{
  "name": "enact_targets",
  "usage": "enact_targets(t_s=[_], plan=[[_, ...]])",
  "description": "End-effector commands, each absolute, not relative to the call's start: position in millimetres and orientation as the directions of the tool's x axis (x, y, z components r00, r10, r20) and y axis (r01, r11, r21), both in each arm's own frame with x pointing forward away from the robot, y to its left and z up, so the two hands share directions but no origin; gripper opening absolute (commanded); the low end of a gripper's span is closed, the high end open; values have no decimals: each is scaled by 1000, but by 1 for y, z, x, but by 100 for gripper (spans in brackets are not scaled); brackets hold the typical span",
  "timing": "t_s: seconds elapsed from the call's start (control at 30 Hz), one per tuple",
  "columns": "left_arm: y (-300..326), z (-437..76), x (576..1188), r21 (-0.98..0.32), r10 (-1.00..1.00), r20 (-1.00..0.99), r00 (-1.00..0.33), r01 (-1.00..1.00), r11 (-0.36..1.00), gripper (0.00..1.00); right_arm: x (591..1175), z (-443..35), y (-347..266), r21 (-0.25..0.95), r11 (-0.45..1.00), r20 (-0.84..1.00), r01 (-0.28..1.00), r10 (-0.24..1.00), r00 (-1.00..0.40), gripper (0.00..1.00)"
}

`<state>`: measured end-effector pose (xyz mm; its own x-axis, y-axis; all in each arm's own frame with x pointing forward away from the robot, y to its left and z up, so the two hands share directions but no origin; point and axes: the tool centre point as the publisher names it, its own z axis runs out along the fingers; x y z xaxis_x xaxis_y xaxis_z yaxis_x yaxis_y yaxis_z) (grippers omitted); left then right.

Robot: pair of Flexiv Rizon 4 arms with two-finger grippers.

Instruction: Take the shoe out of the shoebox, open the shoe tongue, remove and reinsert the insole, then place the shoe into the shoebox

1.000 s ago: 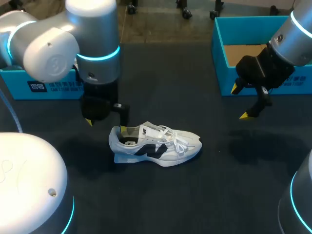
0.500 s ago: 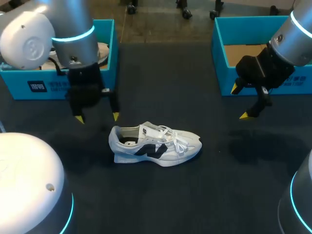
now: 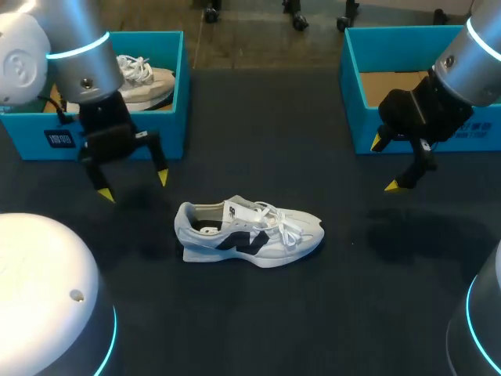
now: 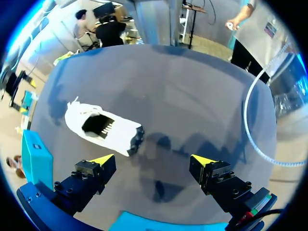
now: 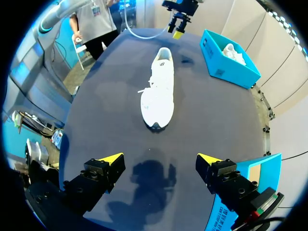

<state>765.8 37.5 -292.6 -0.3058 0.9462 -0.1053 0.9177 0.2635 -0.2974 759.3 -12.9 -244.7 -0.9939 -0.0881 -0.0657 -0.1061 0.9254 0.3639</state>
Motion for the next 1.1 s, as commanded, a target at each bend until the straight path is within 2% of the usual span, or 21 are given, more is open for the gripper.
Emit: enact_targets(t_s=[0.03,0.1,0.73,0.8,0.97,1.1], plan=[[53,-303,764,-332,930,-142,-338,902,277,100,759,-246,-12,362,926,-67,-106,-88,-994,100],[59,-306,762,-352,937,-150,-314,903,246,100,759,-246,-12,362,926,-67,-106,-88,-994,100],[59,-306,762,-352,937,-150,-314,903,246,100,759,-246,-12,362,926,-67,-106,-88,-994,100],[62,-304,766,-352,907,-142,-397,876,329,100,759,-246,-12,362,926,-67,-106,-88,-994,100],[64,-296,773,-354,869,-149,-471,846,398,100,759,-246,-12,362,926,-67,-106,-88,-994,100],[65,-295,776,-412,794,-131,-593,761,501,100,759,-246,-12,362,926,-67,-106,-88,-994,100]])
